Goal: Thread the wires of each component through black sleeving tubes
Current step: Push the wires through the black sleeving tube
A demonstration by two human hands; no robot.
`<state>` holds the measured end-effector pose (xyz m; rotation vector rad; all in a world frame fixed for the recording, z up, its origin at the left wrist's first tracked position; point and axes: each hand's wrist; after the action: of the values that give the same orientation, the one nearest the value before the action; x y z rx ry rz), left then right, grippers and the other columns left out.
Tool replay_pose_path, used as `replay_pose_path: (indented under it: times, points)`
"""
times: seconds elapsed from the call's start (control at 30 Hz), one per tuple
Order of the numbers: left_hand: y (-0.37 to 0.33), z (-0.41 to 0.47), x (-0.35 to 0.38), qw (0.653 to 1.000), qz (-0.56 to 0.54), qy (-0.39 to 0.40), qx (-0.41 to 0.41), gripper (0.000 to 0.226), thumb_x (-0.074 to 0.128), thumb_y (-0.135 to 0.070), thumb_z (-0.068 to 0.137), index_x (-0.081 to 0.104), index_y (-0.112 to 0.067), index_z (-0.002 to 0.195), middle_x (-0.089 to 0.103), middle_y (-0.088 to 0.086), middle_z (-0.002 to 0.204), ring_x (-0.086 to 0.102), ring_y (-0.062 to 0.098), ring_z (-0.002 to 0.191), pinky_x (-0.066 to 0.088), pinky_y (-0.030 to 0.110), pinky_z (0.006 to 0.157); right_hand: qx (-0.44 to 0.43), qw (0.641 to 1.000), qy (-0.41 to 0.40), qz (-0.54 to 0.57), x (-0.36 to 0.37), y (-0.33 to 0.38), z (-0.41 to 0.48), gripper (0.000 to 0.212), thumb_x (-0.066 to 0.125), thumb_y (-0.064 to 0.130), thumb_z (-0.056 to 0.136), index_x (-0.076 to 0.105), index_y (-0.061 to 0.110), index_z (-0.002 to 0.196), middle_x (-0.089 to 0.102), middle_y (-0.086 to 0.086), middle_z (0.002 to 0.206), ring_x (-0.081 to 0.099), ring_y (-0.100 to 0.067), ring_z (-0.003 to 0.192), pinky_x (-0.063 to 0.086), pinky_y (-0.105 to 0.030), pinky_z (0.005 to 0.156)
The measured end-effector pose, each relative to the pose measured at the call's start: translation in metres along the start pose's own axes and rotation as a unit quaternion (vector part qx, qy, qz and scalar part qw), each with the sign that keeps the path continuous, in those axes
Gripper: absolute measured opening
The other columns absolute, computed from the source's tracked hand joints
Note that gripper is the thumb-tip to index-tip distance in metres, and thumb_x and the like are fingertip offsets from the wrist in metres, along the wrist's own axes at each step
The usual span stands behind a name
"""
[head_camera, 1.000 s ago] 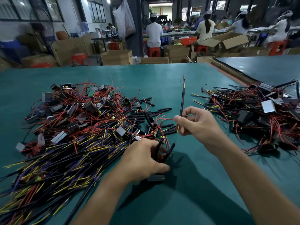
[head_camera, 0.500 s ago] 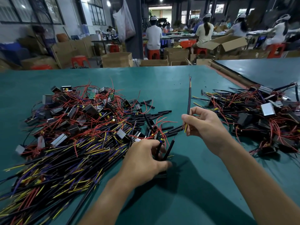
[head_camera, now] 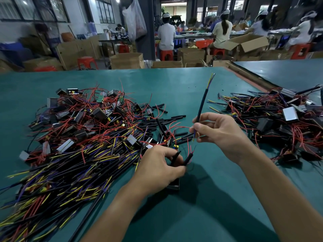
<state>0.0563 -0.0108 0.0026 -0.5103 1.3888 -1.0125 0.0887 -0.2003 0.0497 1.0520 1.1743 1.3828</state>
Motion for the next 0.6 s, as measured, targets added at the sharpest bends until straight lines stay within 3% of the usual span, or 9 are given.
replay_pose_path:
  times: [0.1,0.23,0.37,0.47,0.6]
  points:
    - [-0.0001,0.0019,-0.0011,1.000,-0.018,0.008,-0.002,0.011,0.072,-0.029,0.061,0.068,-0.027,0.072,0.059,-0.015,0.057,0.045,0.000,0.047,0.040,0.019,0.051,-0.002,1.000,0.009,0.011,0.0002,-0.0005,-0.0011,0.011,0.063,-0.006,0.086,0.065,0.001,0.094,0.073,-0.009,0.074,0.061,-0.012,0.055,0.055,-0.022,0.059]
    - [0.0018,0.0032,-0.0013,0.999,-0.018,0.026,-0.011,0.012,0.070,-0.029,0.059,0.067,-0.026,0.070,0.060,-0.013,0.060,0.045,0.005,0.048,0.039,0.023,0.051,-0.005,1.000,0.029,0.005,0.0002,-0.0025,-0.0007,0.023,0.063,-0.016,0.082,0.064,0.001,0.098,0.074,-0.010,0.076,0.064,-0.012,0.059,0.053,-0.020,0.060]
    - [0.0014,0.0035,0.0005,1.000,-0.017,0.011,0.012,0.022,0.075,-0.046,0.066,0.069,-0.025,0.069,0.059,-0.016,0.056,0.040,-0.002,0.041,0.031,0.014,0.044,-0.006,0.999,0.040,0.000,0.0013,-0.0015,-0.0015,0.023,0.064,-0.016,0.081,0.063,0.003,0.093,0.074,-0.012,0.078,0.063,-0.013,0.060,0.054,-0.022,0.060]
    - [-0.0004,0.0041,0.0032,0.998,-0.051,-0.004,0.035,0.018,0.074,-0.039,0.075,0.071,-0.022,0.072,0.058,-0.017,0.055,0.040,-0.006,0.041,0.029,0.009,0.043,-0.001,0.999,0.048,0.003,0.0029,-0.0014,-0.0025,0.020,0.065,-0.014,0.081,0.061,0.004,0.089,0.073,-0.013,0.077,0.063,-0.015,0.059,0.055,-0.024,0.059]
    - [-0.0010,0.0047,0.0086,0.996,-0.078,-0.032,0.013,0.024,0.074,-0.048,0.069,0.074,-0.031,0.087,0.066,-0.015,0.065,0.049,0.001,0.050,0.045,0.024,0.052,0.000,0.998,0.064,0.001,0.0043,-0.0013,-0.0043,0.018,0.065,-0.011,0.083,0.061,0.004,0.091,0.073,-0.015,0.078,0.063,-0.017,0.057,0.055,-0.025,0.058]
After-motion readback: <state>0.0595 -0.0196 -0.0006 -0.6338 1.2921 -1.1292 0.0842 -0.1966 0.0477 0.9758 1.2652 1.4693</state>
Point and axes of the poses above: each hand's wrist, its own z-axis towards the middle knuckle, its own x-axis out of the palm, y = z × x
